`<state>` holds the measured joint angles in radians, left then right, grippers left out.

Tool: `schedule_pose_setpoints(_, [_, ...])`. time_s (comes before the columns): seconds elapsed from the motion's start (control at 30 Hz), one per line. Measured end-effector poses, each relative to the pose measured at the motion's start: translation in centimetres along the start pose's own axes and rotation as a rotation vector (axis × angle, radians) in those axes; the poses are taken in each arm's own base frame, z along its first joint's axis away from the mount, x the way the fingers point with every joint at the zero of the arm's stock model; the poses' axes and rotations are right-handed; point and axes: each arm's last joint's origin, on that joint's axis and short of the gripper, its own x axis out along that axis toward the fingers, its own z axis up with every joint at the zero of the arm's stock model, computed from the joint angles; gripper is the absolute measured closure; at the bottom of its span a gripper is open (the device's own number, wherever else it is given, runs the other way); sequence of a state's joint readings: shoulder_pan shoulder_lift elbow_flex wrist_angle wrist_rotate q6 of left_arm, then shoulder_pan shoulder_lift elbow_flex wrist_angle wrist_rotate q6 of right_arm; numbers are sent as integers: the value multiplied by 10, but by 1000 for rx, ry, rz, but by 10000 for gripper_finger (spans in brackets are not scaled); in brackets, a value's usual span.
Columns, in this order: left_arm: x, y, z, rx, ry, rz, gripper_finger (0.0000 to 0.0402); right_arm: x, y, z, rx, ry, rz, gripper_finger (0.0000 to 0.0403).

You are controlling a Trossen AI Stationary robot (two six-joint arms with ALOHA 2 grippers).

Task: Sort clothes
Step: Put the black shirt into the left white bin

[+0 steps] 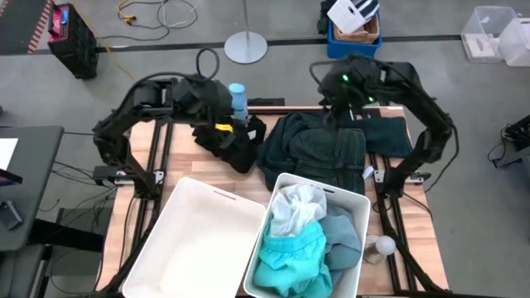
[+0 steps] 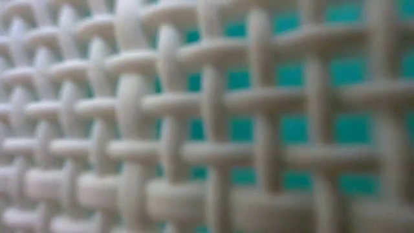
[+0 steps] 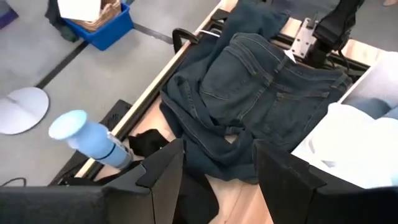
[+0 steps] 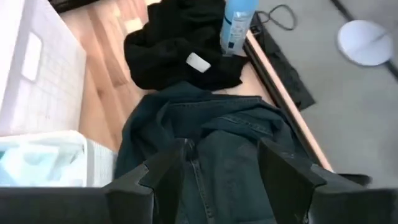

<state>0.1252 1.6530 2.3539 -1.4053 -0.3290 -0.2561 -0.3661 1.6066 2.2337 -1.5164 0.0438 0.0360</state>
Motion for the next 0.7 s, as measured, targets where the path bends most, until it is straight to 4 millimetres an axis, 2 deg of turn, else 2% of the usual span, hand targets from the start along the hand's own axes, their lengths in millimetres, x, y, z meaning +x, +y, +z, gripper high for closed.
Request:
schedule_pose_setpoints(0.13, [-7, 5, -5, -30, 28, 13, 212, 28, -16, 14, 65, 15, 95, 184])
schedule_pose_setpoints(0.2, [-12, 8, -8, -51, 39, 33, 212, 47, -14, 22, 85, 28, 143, 184])
schedule_pose_setpoints(0.3, [-20, 12, -12, -83, 43, 69, 212, 81, -2, 33, 70, 61, 177, 184])
schedule_pose_setpoints(0.43, [-27, 19, -15, -115, 47, 95, 212, 124, 26, 46, 46, 64, 228, 184])
schedule_pose_setpoints(0.7, [-47, 30, -20, -165, 18, 120, 212, 199, 55, 55, 225, 110, 251, 184])
